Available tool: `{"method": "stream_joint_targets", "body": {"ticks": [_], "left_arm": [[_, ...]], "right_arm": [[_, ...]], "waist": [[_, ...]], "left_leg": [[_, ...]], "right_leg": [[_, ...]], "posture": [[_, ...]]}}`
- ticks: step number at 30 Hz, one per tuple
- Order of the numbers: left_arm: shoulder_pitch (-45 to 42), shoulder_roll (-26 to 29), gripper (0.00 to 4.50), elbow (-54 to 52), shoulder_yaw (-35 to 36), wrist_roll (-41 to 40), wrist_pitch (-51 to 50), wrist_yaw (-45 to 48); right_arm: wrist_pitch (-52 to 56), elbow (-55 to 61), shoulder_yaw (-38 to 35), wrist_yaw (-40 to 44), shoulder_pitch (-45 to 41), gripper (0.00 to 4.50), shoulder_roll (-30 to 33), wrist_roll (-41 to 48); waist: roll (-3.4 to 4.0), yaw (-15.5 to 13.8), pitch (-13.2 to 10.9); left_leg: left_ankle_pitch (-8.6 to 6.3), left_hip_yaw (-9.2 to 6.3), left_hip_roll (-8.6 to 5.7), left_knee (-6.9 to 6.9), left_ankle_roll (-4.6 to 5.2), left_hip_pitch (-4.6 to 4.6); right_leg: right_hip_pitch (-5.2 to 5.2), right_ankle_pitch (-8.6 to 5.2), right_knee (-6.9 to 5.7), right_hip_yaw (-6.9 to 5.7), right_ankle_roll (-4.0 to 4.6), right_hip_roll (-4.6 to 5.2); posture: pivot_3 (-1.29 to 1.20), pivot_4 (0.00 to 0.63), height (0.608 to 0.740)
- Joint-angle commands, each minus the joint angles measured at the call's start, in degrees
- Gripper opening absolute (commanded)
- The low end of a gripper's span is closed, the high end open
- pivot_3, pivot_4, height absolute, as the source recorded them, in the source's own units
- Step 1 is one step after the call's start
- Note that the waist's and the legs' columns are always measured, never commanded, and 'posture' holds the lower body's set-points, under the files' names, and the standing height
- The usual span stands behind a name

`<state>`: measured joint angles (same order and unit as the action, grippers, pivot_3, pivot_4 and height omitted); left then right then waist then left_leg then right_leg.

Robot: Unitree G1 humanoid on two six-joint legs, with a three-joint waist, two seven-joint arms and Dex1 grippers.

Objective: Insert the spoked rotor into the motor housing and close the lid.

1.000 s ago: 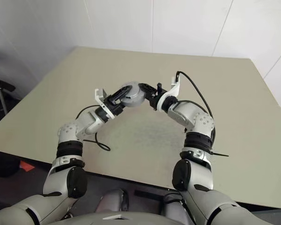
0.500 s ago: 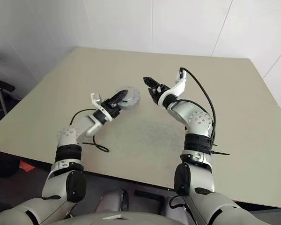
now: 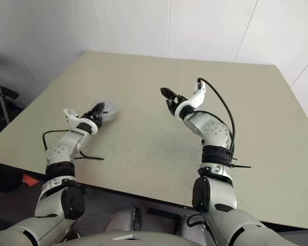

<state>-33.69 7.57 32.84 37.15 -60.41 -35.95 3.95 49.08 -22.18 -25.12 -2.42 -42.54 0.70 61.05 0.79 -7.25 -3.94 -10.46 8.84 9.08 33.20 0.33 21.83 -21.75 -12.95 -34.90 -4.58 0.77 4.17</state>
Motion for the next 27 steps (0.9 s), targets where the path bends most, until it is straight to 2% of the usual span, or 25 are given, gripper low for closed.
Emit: {"method": "stream_joint_targets", "body": {"ticks": [1,9,10,12,15,16,21,23,26,27], "left_arm": [[-2.53,0.46,2.12,0.07,0.75,0.96,2.65,-0.91],[-1.85,1.58,2.12,1.47,0.16,5.19,5.68,-0.7],[-1.77,1.86,2.84,1.31,-0.05,6.08,6.48,-0.46],[-2.35,2.71,3.28,2.26,0.6,7.88,9.63,-1.38],[-4.42,4.87,4.28,6.18,3.58,8.49,15.48,-2.34],[-5.03,5.8,4.45,7.38,4.51,8.31,16.8,-2.18],[-8.18,11.93,4.45,11.18,6.38,8.83,20.64,0.81],[-9.03,13.9,4.45,11.06,5.25,10.02,20.72,2.78],[-9.3,15.11,4.45,8.38,1.68,12.71,20.12,6.96],[-8.73,15.13,4.45,5.21,-0.82,13.05,18.36,10.86]], "right_arm": [[-1.09,-1.1,-0.2,1.85,-1.94,3.48,0.35,-0.81],[-1.4,-3.33,-0.42,3.52,-1.83,3.48,0.74,-3.23],[-1.31,-3.45,-0.41,3.65,-1.76,3.5,0.78,-3.45],[-1.0,-3.61,-0.48,3.88,-1.74,3.5,0.82,-3.72],[-0.77,-4.21,-0.57,4.35,-1.95,3.5,0.91,-4.27],[-0.62,-4.36,-0.6,4.43,-1.98,3.5,0.91,-4.41],[0.26,-4.4,1.54,7.69,-1.81,3.5,2.14,-6.4],[-2.45,-1.69,6.44,13.48,-0.25,3.5,3.85,-11.04],[-13.92,2.97,14.49,25.85,3.2,3.5,7.06,-20.16],[-17.86,3.72,16.66,29.91,4.2,3.5,8.64,-23.08]], "waist": [[-0.02,0.04,0.01],[-0.03,0.28,0.02],[-0.03,0.36,0.02],[-0.03,0.39,0.02],[-0.03,0.53,0.02],[-0.04,0.69,0.02],[-0.04,1.39,0.01],[-0.05,1.19,0.01],[-0.06,0.36,0.02],[-0.08,-0.09,0.0]], "left_leg": [[0.0,0.0,0.0,0.01,0.0,0.0],[0.13,0.0,0.05,0.01,-0.21,-0.28],[0.15,0.01,0.06,0.0,-0.25,-0.34],[0.21,0.01,0.1,-0.01,-0.35,-0.37],[0.24,0.02,0.12,-0.01,-0.39,-0.51],[0.26,0.02,0.12,-0.05,-0.43,-0.6],[0.3,0.02,0.13,-0.12,-0.5,-0.61],[0.3,0.01,0.1,-0.12,-0.49,-0.56],[0.29,0.0,0.07,-0.12,-0.47,-0.52],[0.28,0.01,0.07,-0.12,-0.47,-0.52]], "right_leg": [[0.0,0.01,0.0,0.0,0.0,0.0],[0.19,0.04,-0.14,0.0,0.1,0.0],[0.24,0.01,-0.15,0.0,0.21,0.0],[0.23,-0.02,-0.16,0.0,0.38,-0.01],[0.32,-0.02,-0.21,0.0,0.4,-0.02],[0.37,-0.03,-0.22,0.0,0.41,-0.02],[0.38,-0.03,-0.21,-0.01,0.42,-0.03],[0.38,-0.03,-0.2,-0.01,0.43,-0.02],[0.43,-0.03,-0.18,-0.01,0.43,-0.01],[0.42,-0.03,-0.17,-0.01,0.43,0.0]], "posture": [[0.0,0.0,0.74],[0.0,0.0,0.74],[0.0,0.0,0.74],[0.0,0.0,0.74],[0.0,0.0,0.74],[0.0,0.0,0.74],[0.0,0.0,0.74],[0.0,0.0,0.74],[0.0,0.0,0.74],[0.0,0.0,0.74]]}}
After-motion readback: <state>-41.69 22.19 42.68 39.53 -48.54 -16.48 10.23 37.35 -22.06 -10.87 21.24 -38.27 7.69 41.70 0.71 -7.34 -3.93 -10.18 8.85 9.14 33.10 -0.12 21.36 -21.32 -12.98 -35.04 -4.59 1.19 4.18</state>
